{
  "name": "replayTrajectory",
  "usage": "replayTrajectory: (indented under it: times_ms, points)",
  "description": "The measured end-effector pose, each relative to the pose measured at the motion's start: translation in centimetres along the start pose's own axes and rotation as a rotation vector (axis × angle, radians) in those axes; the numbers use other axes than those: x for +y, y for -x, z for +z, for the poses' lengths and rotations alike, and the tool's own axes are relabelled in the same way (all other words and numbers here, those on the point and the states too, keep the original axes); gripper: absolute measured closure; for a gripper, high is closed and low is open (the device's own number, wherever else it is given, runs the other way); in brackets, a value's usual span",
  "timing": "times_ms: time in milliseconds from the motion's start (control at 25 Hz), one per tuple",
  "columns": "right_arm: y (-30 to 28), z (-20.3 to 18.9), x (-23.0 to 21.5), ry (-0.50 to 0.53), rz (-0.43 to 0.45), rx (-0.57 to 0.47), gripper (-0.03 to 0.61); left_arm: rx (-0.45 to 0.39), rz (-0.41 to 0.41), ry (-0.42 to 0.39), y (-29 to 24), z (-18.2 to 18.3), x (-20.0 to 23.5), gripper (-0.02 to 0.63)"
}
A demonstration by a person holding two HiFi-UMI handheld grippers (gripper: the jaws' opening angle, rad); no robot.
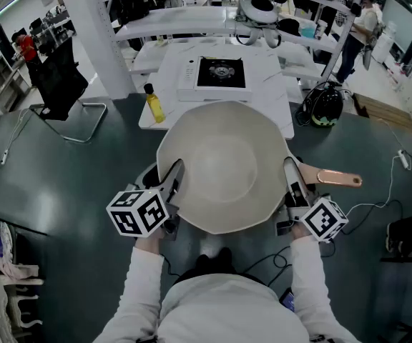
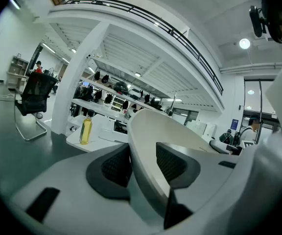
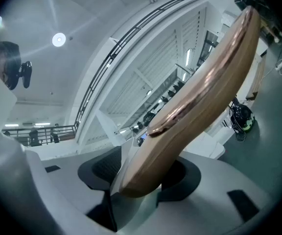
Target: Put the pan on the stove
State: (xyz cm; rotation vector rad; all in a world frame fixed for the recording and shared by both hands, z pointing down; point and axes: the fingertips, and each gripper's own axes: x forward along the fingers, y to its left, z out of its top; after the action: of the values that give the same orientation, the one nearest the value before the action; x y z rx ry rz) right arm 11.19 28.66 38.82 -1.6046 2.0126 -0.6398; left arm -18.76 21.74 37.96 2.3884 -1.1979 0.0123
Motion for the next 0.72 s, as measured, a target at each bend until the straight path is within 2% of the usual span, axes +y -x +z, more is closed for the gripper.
replayTrajectory:
  times_ms: [200,520,720]
  points:
    - [-1.8,2.2,2.8,0.025,0.025,-0.003,0.339,0.000,0.001,-0.003,-0.7,0.3,-0.1,0.442]
    - [-2.8,2.5,1.5,0.011,0.027,0.002,0.339,-0.001,0.019,0.028,-1.8,-0.2,0.1,0.442]
    - [-3.4,2.5,0.8,0.004,0.029,0.020,0.339,-0.009,0.030,0.021,-2.3,0.1,0.0,0.442]
